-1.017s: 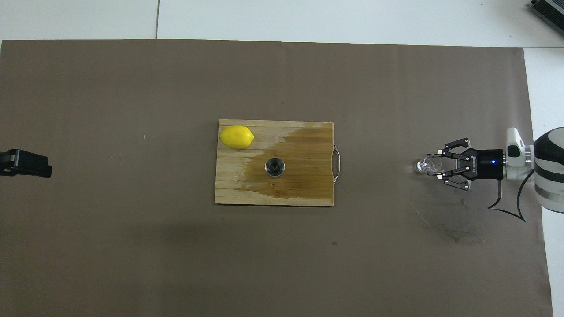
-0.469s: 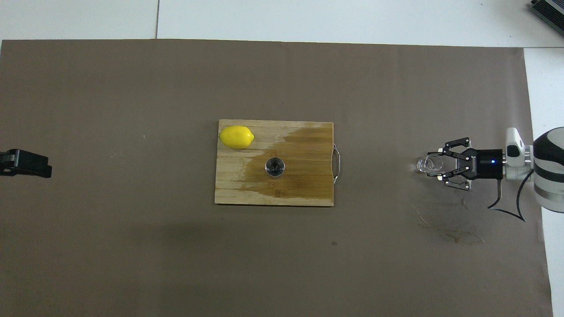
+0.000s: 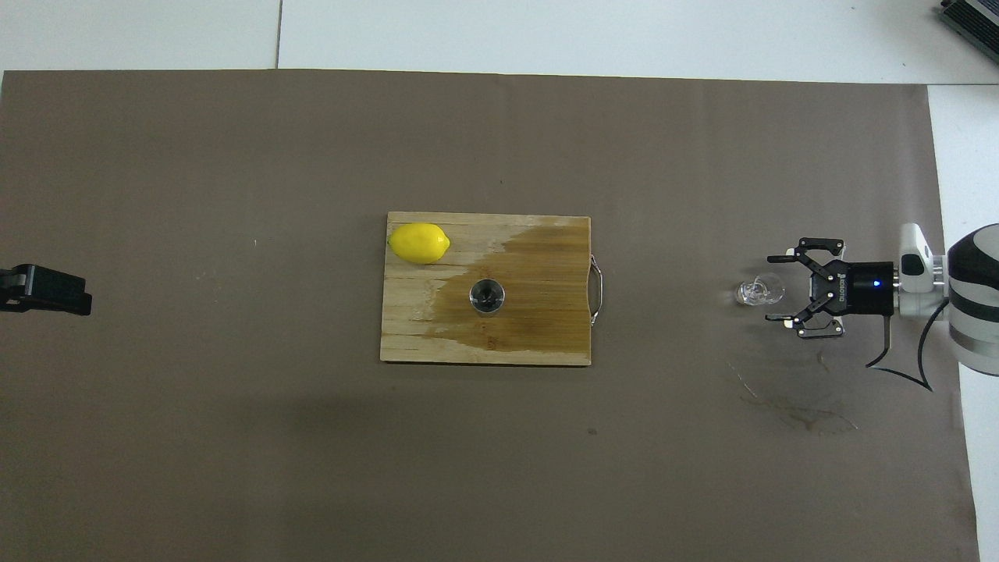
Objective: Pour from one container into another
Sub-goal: 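Open the right gripper and release the clear glass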
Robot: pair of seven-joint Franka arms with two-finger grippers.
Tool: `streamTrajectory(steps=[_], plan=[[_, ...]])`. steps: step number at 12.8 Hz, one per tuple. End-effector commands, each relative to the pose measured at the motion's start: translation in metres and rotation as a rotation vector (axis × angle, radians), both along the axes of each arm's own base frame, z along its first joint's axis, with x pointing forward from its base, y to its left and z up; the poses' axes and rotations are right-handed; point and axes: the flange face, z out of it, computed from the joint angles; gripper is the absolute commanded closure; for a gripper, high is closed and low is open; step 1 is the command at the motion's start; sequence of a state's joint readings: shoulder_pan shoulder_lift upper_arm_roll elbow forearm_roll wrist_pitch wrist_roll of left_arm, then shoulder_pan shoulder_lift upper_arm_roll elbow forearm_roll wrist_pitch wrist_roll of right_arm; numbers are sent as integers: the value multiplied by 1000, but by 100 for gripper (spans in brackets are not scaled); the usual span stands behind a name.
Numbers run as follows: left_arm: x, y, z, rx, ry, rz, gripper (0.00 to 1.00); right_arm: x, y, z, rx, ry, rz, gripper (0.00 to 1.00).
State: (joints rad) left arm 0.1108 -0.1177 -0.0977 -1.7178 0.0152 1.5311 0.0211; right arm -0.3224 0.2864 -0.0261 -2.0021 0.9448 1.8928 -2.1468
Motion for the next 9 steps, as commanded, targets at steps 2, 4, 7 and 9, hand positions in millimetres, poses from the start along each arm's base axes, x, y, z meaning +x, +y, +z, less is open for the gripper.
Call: streamTrajectory(steps=[2, 4, 7, 9], plan=[[-7, 2, 0, 12, 5, 5, 0, -7, 30, 80, -78, 146, -140, 0], [-7, 2, 0, 12, 5, 5, 0, -7, 40, 114, -142, 211, -237, 0], [-7, 2, 1, 12, 3, 5, 0, -11, 58, 154, -278, 283, -377, 0], [-7, 2, 0, 12, 5, 5, 0, -11, 68, 170, -365, 318, -464, 0]])
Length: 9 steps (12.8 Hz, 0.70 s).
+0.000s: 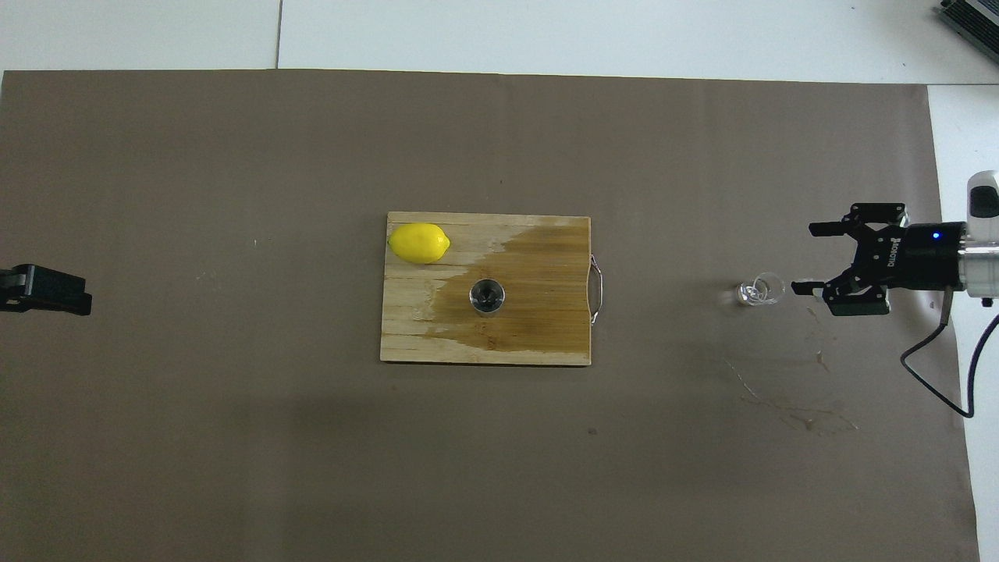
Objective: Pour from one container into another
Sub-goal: 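Open the right gripper and release the clear glass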
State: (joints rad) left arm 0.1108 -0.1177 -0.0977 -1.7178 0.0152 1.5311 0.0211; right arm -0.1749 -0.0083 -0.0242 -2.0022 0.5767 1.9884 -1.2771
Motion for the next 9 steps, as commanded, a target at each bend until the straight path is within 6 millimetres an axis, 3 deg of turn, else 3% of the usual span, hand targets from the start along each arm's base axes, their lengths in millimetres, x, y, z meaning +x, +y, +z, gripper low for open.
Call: streamTrajectory(steps=[1, 4, 7, 9], plan=[[-7, 2, 1, 12, 3, 5, 0, -1, 9, 22, -134, 46, -115, 0], [-7, 2, 0, 12, 5, 5, 0, 8, 8, 40, -253, 97, -257, 0], [-7, 2, 0, 12, 5, 5, 0, 14, 30, 52, -350, 135, -428, 0], [-7, 2, 0, 12, 5, 5, 0, 18, 56, 66, -374, 137, -505, 0]])
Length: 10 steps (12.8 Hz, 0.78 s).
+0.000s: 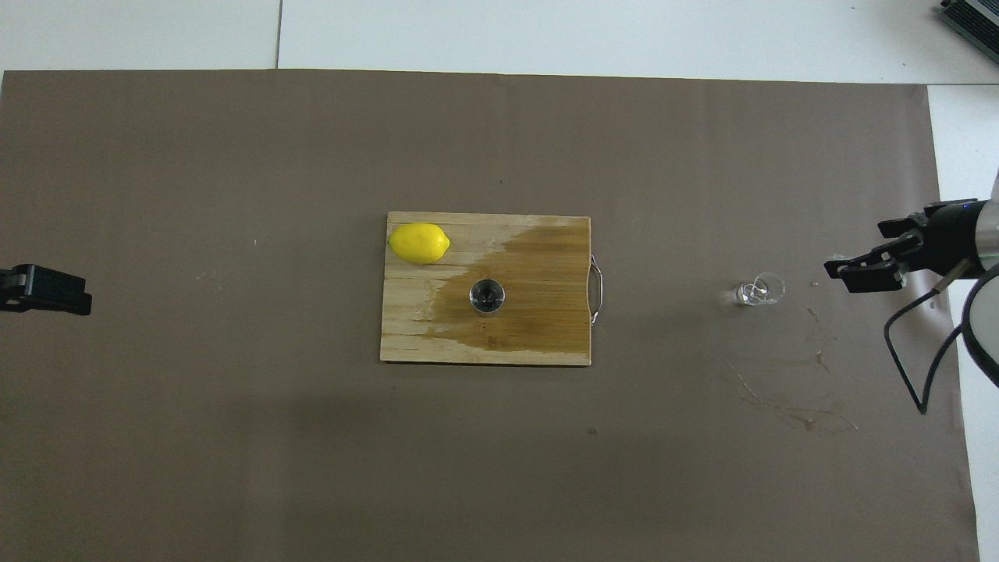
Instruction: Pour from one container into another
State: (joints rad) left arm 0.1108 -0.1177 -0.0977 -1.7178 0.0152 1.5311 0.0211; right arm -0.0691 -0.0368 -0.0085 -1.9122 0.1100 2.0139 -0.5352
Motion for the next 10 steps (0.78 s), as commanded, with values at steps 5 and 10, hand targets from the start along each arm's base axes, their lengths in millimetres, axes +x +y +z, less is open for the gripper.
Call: streamTrajectory(steps=[5, 10], plan=[[-7, 2, 1, 12, 3, 5, 0, 26, 37, 81, -119, 124, -287, 0], [-7, 2, 0, 12, 5, 5, 0, 8, 50, 99, -110, 194, -551, 0]])
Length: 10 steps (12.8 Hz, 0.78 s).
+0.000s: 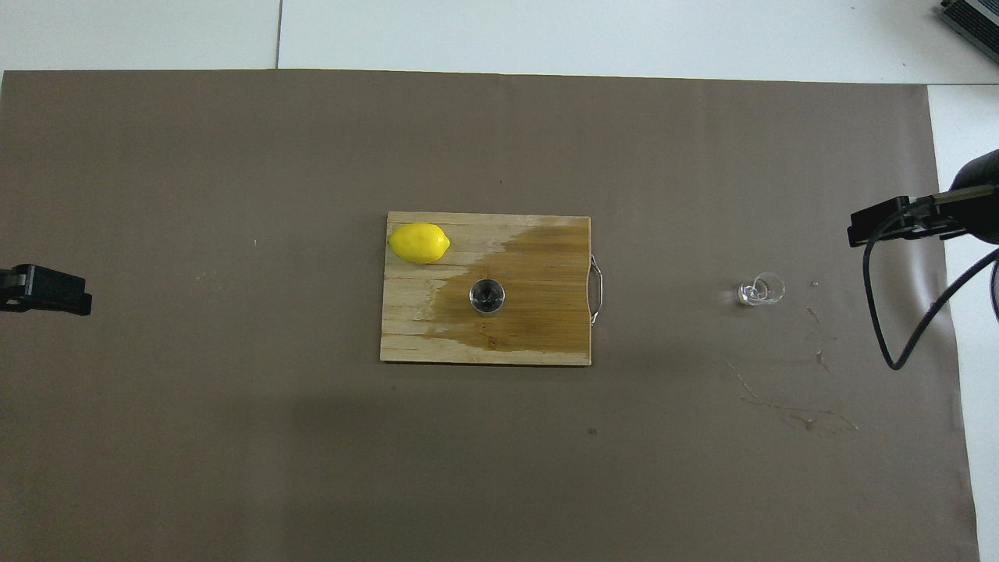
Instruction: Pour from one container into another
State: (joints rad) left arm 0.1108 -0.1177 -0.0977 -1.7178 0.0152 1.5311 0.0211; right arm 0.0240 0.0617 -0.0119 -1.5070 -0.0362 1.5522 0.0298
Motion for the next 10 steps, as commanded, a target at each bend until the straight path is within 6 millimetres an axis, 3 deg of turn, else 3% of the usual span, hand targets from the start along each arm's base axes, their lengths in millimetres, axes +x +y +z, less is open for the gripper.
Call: streamTrajectory(steps=[1, 4, 6, 10], plan=[[-7, 2, 0, 12, 5, 5, 0, -2, 1, 3, -6, 16, -140, 0], [-7, 2, 0, 12, 5, 5, 0, 0, -33, 9, 41, -23, -202, 0], [-7, 2, 0, 12, 5, 5, 0, -14, -51, 23, 51, -36, -158, 0], [-7, 2, 0, 12, 5, 5, 0, -24, -50, 3, -4, 2, -125, 0]])
